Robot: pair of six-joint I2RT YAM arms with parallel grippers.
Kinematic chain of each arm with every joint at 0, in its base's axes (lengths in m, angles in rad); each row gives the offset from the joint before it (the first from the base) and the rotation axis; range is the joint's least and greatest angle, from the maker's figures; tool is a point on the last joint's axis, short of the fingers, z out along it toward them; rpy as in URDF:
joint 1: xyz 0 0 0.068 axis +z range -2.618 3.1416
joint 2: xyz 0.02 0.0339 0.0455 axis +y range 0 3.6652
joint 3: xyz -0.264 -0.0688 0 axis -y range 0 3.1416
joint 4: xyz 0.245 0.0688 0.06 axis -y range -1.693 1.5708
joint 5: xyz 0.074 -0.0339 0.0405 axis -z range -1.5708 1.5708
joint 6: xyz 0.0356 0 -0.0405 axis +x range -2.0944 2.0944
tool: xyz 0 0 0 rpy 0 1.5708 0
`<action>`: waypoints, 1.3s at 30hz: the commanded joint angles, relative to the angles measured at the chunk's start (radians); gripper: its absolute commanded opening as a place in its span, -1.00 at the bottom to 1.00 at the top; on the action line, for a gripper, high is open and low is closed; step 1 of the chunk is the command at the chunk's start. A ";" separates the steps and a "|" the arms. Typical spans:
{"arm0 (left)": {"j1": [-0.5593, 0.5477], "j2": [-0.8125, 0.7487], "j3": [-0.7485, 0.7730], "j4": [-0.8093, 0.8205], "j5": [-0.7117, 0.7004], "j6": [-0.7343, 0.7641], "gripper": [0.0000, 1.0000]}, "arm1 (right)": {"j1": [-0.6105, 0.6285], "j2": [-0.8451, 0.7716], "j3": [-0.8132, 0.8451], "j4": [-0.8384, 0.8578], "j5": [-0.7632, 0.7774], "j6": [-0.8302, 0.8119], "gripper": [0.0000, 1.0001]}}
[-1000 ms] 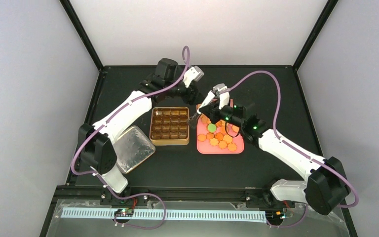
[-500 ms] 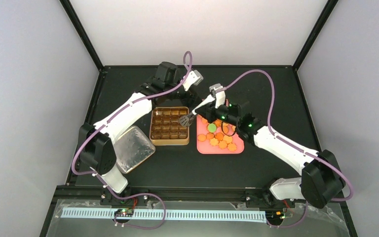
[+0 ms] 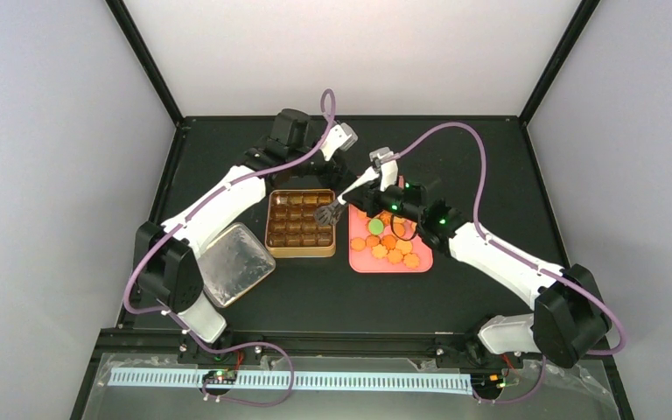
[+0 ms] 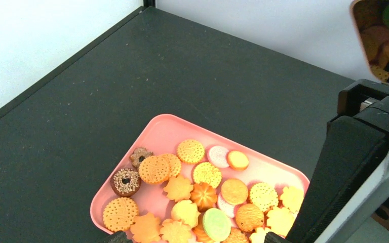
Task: Pack the cookies
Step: Adjust the clamp.
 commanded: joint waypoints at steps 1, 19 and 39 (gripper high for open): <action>-0.029 -0.042 -0.005 -0.079 0.189 -0.030 0.42 | -0.007 0.010 0.060 0.126 0.057 0.001 -0.39; -0.028 -0.057 -0.004 -0.089 0.260 -0.119 0.37 | -0.009 0.008 0.049 0.179 0.100 0.034 -0.28; 0.000 -0.080 0.008 -0.114 0.284 -0.195 0.40 | -0.008 -0.058 0.017 0.212 0.244 0.059 -0.48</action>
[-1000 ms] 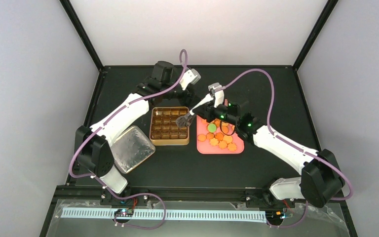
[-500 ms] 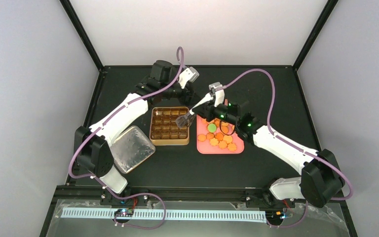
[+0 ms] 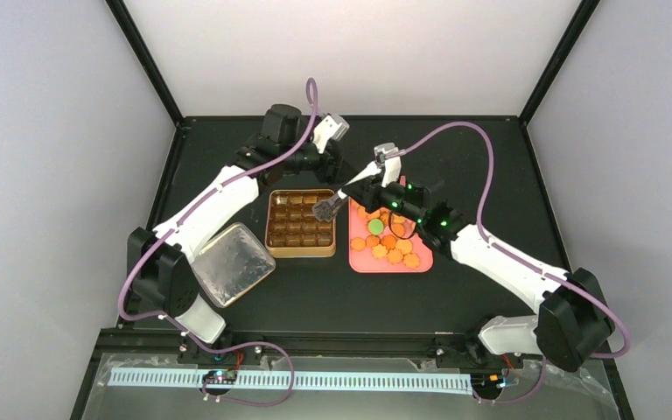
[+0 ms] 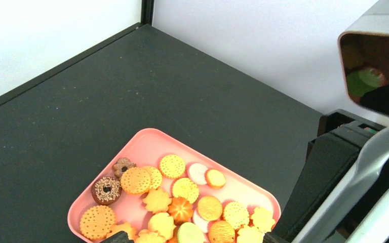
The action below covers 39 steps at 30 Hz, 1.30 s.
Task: Pack the cookies
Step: Adjust the clamp, then move the packing box to the center of the board.
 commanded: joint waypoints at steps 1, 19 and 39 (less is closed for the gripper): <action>-0.015 -0.040 0.011 -0.143 0.211 -0.046 0.42 | -0.024 -0.046 0.003 0.150 0.200 -0.030 -0.50; 0.350 -0.143 0.132 -0.550 -0.111 0.289 0.97 | -0.053 -0.155 -0.066 -0.027 0.383 -0.289 -0.50; 0.682 0.067 -0.240 -0.320 -0.190 0.434 0.98 | -0.057 0.096 0.031 0.021 0.334 -0.318 -0.43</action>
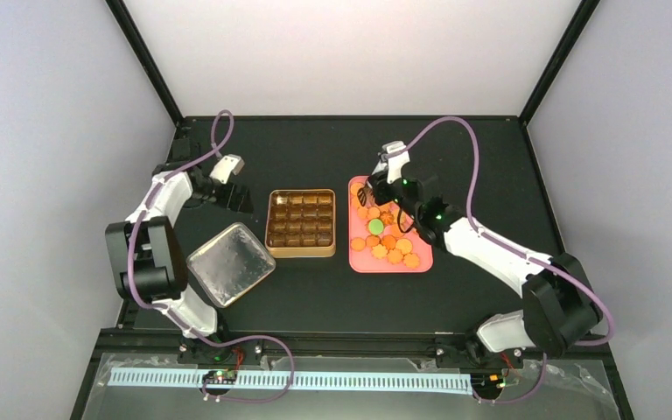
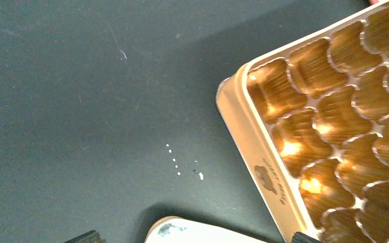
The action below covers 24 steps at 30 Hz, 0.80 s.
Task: Pack the cookies
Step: Move the packing box to the center of the board.
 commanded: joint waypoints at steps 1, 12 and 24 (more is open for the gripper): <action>-0.010 0.056 0.003 0.098 -0.041 0.032 0.98 | -0.006 0.030 0.053 0.063 -0.014 -0.014 -0.42; -0.158 0.105 -0.068 0.234 -0.224 0.060 0.93 | -0.006 0.057 0.033 0.058 -0.022 -0.030 -0.41; -0.220 0.122 -0.114 0.268 -0.264 0.066 0.91 | -0.007 0.067 0.007 0.059 -0.023 -0.047 -0.40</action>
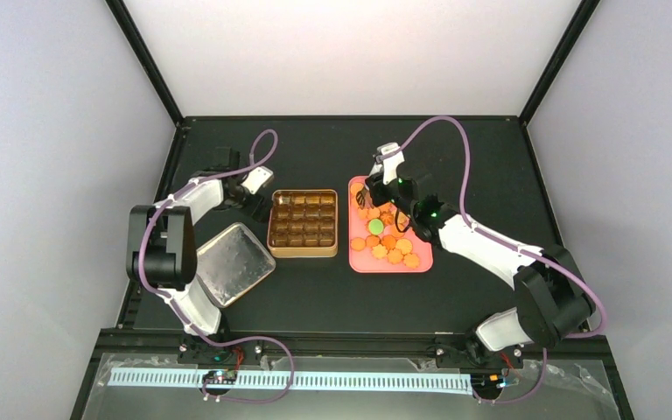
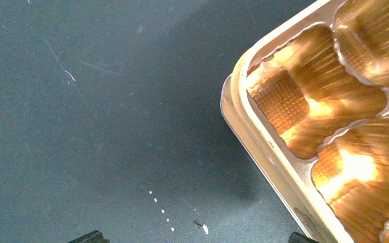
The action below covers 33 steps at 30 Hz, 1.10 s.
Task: Pack the cookies
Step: Move the packing box to the center of the board.
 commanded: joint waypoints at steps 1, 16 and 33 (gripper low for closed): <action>-0.016 0.010 -0.014 0.022 -0.025 0.024 0.90 | -0.006 0.002 -0.018 0.051 -0.008 -0.021 -0.40; -0.063 -0.056 -0.076 -0.020 0.029 0.048 0.89 | -0.007 0.029 -0.057 0.094 -0.055 0.014 -0.41; -0.106 -0.049 -0.082 -0.032 0.045 0.072 0.84 | -0.005 0.038 -0.003 0.078 -0.066 0.007 -0.92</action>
